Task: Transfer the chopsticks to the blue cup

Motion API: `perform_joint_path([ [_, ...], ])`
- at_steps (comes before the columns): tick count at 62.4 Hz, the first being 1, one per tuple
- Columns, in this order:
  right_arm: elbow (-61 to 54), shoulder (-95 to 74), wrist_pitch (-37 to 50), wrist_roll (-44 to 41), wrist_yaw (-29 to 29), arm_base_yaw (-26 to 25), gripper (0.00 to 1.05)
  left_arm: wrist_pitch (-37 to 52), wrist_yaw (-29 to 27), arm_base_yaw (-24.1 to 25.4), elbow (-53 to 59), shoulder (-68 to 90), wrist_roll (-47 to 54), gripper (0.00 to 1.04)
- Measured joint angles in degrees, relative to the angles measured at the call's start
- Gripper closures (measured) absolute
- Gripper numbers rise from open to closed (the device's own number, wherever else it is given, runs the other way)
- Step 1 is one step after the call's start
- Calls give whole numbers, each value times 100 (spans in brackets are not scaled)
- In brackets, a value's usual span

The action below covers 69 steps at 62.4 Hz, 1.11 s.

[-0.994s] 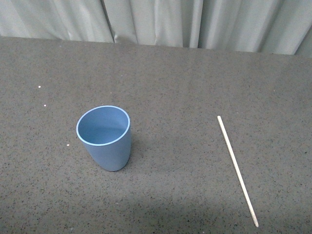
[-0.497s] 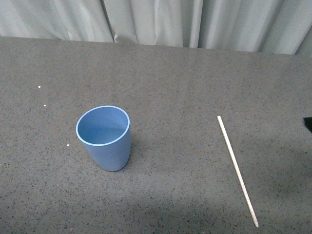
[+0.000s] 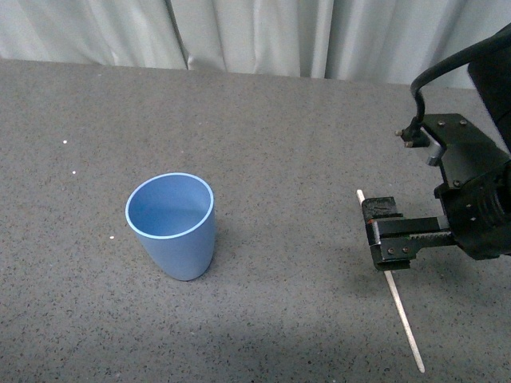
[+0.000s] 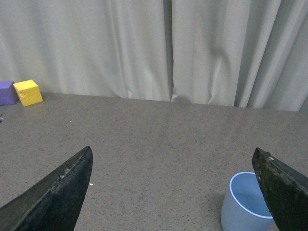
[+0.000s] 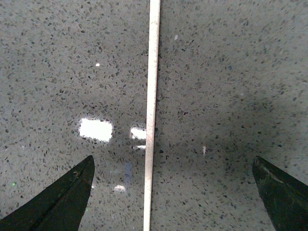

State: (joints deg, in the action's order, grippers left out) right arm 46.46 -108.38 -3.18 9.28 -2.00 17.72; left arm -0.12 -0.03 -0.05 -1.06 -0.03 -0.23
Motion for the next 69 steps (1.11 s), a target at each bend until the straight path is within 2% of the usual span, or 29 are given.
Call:
perform_joint_path([
  [38, 579, -1047, 9, 501, -48, 151, 9, 0, 0, 0, 0, 0, 0, 7],
  [50, 649, -1134, 7, 557, -98, 195, 36, 0, 0, 0, 0, 0, 0, 7],
  [61, 686, -1174, -7, 562, -160, 201, 71, 0, 2, 0, 0, 0, 0, 7],
  [69, 706, -1185, -17, 562, -164, 199, 89, 0, 0, 0, 0, 0, 0, 7],
])
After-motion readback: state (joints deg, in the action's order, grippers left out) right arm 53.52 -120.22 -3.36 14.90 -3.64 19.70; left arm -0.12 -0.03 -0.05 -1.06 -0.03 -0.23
